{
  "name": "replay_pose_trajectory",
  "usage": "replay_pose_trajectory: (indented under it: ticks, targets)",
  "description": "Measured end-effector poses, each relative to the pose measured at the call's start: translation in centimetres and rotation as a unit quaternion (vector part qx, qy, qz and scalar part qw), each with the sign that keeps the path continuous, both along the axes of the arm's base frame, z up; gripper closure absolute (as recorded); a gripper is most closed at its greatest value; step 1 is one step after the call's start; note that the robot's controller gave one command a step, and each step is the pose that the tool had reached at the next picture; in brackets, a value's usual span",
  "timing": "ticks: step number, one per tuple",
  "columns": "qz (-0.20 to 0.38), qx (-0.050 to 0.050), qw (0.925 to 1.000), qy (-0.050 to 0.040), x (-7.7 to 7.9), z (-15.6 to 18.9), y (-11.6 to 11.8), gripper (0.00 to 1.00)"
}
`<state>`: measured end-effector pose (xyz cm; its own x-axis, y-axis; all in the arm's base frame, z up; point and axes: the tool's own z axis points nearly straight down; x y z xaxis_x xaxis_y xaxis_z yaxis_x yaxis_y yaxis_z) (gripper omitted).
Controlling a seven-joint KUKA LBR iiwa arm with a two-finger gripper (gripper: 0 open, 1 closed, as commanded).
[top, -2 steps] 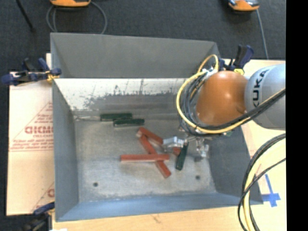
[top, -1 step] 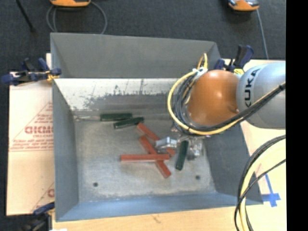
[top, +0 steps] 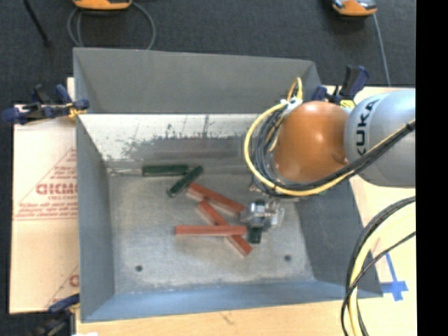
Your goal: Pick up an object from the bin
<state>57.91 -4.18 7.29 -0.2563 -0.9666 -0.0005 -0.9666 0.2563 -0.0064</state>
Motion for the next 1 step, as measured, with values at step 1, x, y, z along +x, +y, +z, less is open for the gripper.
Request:
replay_pose_trajectory:
  ticks: [1]
  targets:
    - [-0.002, 0.0, 1.0, -0.0022, 0.27, 10.1, -0.07, 1.0]
